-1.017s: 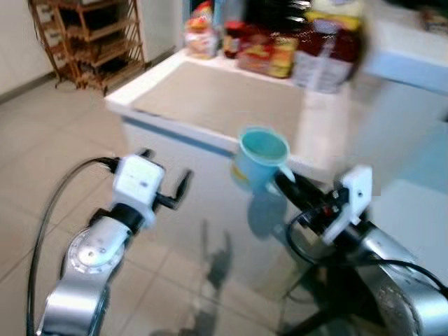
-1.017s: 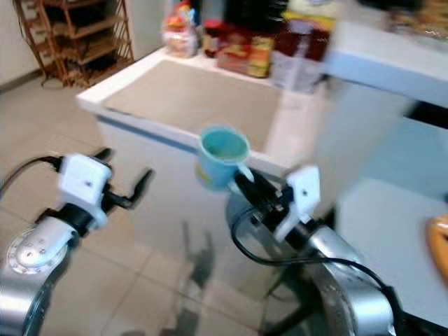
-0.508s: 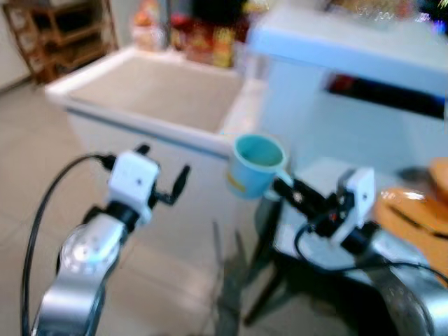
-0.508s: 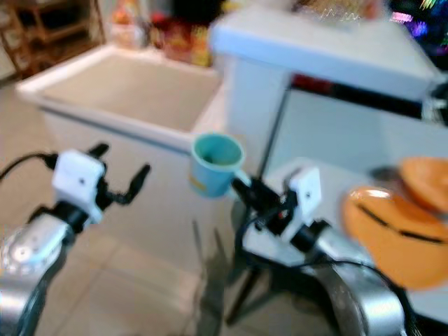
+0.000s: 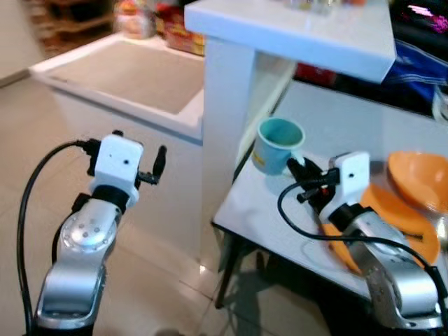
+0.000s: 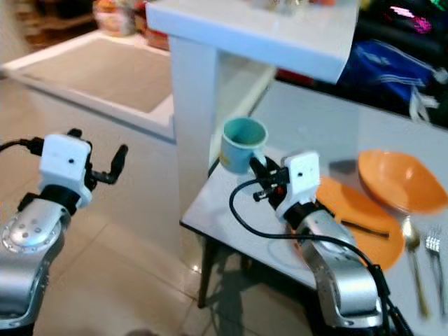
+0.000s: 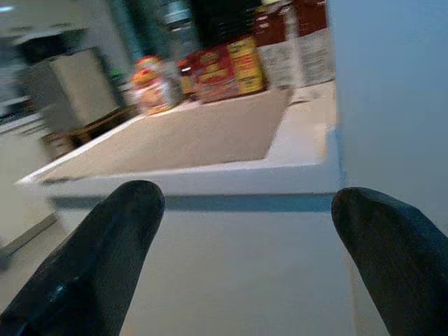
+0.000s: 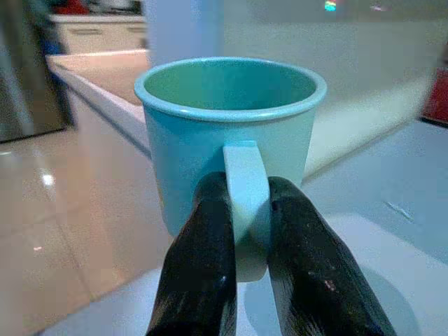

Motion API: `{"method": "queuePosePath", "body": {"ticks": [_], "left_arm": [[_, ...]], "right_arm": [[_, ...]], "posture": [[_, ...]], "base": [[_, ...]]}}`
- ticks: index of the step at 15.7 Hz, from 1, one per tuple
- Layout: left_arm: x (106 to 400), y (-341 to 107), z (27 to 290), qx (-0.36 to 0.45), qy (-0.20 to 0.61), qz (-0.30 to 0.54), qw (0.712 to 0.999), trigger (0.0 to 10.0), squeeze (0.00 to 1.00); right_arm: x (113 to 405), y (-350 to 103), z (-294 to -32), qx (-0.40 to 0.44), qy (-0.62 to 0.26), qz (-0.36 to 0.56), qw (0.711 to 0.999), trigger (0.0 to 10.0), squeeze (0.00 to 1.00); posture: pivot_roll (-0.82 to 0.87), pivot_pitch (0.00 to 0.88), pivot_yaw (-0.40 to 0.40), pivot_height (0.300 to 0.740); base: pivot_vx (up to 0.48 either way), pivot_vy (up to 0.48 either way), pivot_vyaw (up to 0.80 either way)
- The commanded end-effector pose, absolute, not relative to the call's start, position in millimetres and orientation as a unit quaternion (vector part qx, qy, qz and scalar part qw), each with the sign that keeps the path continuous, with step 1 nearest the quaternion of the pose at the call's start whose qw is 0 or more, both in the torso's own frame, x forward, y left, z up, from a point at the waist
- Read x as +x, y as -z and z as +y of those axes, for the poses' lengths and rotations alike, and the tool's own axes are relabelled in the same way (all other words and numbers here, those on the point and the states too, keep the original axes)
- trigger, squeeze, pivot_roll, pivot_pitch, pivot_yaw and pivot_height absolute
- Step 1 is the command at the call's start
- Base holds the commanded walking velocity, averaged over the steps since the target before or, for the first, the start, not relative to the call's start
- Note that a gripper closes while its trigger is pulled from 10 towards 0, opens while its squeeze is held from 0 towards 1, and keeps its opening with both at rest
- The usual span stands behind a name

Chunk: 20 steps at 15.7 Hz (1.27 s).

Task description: Setting the table

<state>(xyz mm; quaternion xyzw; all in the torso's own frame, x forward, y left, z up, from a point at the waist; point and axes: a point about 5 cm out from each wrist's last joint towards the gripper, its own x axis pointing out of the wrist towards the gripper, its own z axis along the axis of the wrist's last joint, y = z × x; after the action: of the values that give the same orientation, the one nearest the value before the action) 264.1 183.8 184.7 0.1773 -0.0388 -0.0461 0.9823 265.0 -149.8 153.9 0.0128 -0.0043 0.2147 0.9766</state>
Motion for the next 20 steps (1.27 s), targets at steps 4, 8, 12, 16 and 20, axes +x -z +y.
{"method": "queuePosePath", "body": {"ticks": [4,8,12,16,20], "left_arm": [[265.4,-183.7,187.8,0.183,0.030,-0.036,0.982,10.0,0.00],[265.7,-184.0,187.9,0.183,0.027,-0.037,0.982,10.0,0.00],[265.2,-182.5,192.1,0.173,0.017,-0.031,0.984,10.0,0.00],[265.5,-184.9,186.8,0.173,0.045,-0.034,0.983,10.0,0.00],[257.2,-183.5,173.1,0.166,0.140,-0.031,0.976,10.0,0.00]], "right_arm": [[273.9,-158.5,-143.0,-0.005,-0.209,-0.011,0.978,10.0,0.00],[280.7,-158.4,-146.8,-0.005,-0.189,-0.007,0.982,10.0,0.00],[286.2,-169.4,-144.0,0.007,-0.186,-0.018,0.982,10.0,0.00],[302.1,-176.6,-145.0,0.028,-0.122,-0.018,0.992,10.0,0.00],[330.9,-173.7,-141.9,0.043,-0.072,-0.002,0.996,10.0,0.00]], "posture": [[0.11,0.001,-0.043,0.740],[0.11,0.003,-0.053,0.740],[0.11,0.007,-0.056,0.740],[0.11,0.015,-0.050,0.740],[0.12,0.019,-0.049,0.740]], "base": [[0.000,-0.480,0.80],[0.000,-0.480,0.20],[0.000,-0.234,0.00],[0.000,0.000,0.00],[0.000,0.000,0.00]]}}
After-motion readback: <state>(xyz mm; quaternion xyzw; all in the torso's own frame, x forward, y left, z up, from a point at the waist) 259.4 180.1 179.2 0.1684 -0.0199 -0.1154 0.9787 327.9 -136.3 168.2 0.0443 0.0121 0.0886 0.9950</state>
